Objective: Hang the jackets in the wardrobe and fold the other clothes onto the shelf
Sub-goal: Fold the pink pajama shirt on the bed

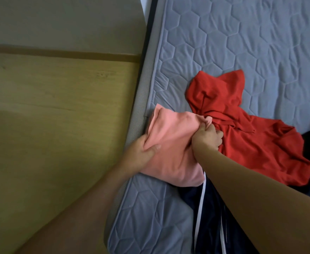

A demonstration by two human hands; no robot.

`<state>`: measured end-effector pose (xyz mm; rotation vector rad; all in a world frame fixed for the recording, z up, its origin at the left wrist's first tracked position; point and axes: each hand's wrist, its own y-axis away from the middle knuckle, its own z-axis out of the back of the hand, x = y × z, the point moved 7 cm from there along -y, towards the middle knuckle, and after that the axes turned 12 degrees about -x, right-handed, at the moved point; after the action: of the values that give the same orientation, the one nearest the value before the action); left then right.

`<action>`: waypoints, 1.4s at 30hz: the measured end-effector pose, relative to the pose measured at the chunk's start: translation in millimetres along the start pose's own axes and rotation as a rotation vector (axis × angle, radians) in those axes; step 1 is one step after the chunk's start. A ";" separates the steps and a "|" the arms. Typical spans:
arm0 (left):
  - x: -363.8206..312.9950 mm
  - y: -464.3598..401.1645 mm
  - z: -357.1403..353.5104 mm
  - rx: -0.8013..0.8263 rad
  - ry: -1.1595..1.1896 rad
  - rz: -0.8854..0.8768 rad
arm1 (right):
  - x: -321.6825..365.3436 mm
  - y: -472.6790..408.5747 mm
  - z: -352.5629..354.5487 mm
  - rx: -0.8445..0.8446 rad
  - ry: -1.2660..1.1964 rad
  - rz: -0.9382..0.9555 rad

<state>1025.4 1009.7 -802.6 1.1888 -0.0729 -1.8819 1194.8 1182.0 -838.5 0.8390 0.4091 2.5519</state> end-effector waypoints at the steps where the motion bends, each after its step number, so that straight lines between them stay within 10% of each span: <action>1: 5.5 1.3 0.4 -0.068 -0.007 -0.017 | 0.9 -0.3 -0.3 -0.013 -0.007 0.012; 7: 50.3 -1.9 -18.6 -0.030 -0.459 0.297 | 3.2 1.5 -7.5 0.019 0.025 0.166; 12: 29.9 -28.7 -15.2 -0.175 -0.352 0.334 | -6.7 17.1 -5.3 0.111 -0.019 0.058; 28: 2.1 -6.4 -1.2 -0.480 -0.304 -0.005 | -33.0 46.1 -17.9 0.599 -0.343 -0.352; 33: -7.5 17.1 31.8 -0.486 0.079 -0.036 | 14.5 71.1 2.5 0.971 -0.456 -0.355; 42: -90.2 89.1 209.0 -0.239 0.658 0.205 | 191.5 227.4 125.3 1.093 -0.442 -0.061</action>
<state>939.0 939.4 -585.0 1.5049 0.3663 -1.2137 1064.6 1093.6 -556.9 1.6374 1.6793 1.8519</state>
